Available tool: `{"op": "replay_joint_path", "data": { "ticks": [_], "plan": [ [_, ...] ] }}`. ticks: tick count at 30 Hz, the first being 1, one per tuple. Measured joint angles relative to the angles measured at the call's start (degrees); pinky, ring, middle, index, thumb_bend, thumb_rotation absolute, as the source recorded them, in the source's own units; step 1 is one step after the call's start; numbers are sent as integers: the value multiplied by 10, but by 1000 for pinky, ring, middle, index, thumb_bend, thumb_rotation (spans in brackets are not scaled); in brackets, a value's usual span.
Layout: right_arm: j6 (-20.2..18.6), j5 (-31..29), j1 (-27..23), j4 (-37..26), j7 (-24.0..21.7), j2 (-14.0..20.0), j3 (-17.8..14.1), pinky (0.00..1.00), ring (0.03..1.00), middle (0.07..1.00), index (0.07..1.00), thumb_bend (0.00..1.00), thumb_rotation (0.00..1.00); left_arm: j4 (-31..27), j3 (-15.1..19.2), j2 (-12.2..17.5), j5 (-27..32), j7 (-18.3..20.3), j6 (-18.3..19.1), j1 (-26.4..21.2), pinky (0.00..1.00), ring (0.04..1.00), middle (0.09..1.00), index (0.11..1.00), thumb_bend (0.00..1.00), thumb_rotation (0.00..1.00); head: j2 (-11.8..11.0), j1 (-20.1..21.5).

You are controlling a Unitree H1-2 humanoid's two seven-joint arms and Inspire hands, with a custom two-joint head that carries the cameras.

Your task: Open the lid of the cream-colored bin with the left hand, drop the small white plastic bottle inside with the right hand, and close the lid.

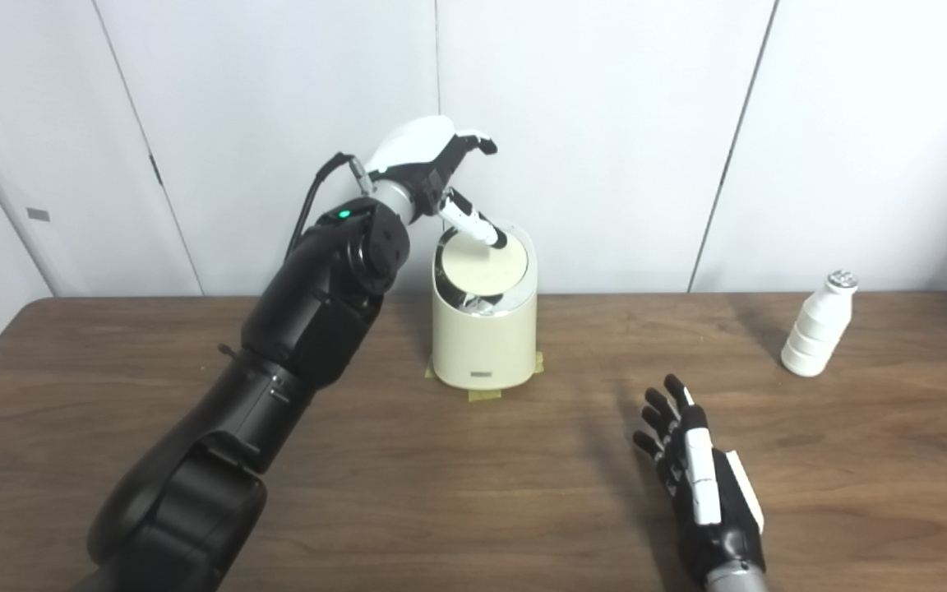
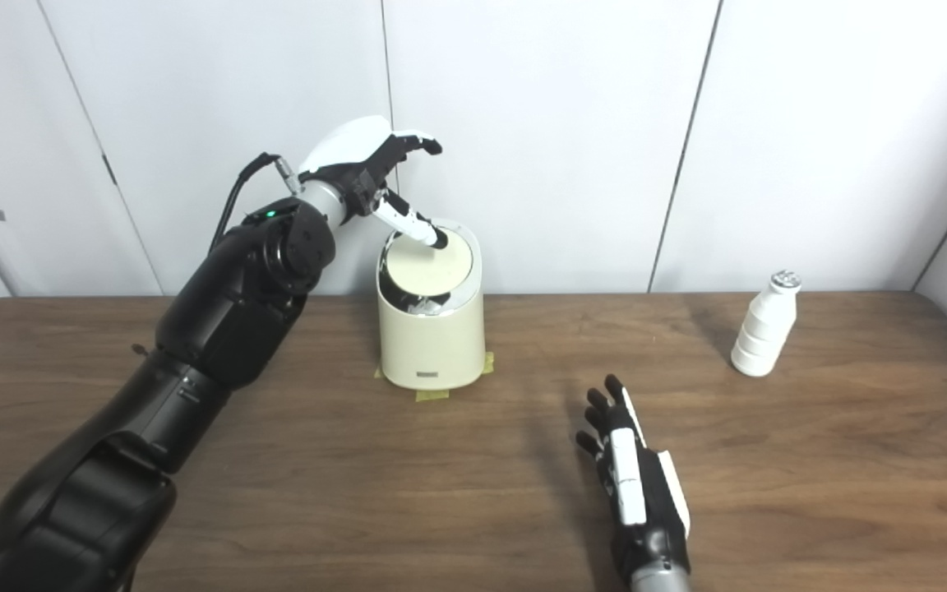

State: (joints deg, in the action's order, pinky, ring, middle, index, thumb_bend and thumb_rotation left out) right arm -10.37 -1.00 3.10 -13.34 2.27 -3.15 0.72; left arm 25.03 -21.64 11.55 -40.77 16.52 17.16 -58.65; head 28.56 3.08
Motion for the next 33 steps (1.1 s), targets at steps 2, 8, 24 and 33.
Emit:
{"op": "replay_joint_path", "data": {
  "ticks": [2, 8, 24, 33],
  "plan": [
    [0, 0, 0, 0, 0, 0, 0, 888, 948, 947, 982, 594, 1000, 0, -8, 1, -5, 0, -1, 0, 705, 881, 922, 881, 900, 201, -1, -4],
    [0, 6, 0, 0, 0, 1, 3, 913, 957, 946, 984, 613, 1000, 0, -38, 12, -33, -4, -27, -2, 699, 859, 907, 875, 922, 180, -1, -7],
    [-3, 19, -3, -1, 7, -9, 15, 878, 951, 946, 984, 634, 1000, 25, -67, 34, -83, -29, -85, -15, 724, 867, 887, 862, 956, 153, 0, 10],
    [-4, 27, -5, -3, 9, -16, 16, 883, 950, 944, 980, 635, 1000, 42, -66, 28, -85, -31, -95, -15, 665, 876, 886, 862, 965, 197, -1, 16]
  ]
}}
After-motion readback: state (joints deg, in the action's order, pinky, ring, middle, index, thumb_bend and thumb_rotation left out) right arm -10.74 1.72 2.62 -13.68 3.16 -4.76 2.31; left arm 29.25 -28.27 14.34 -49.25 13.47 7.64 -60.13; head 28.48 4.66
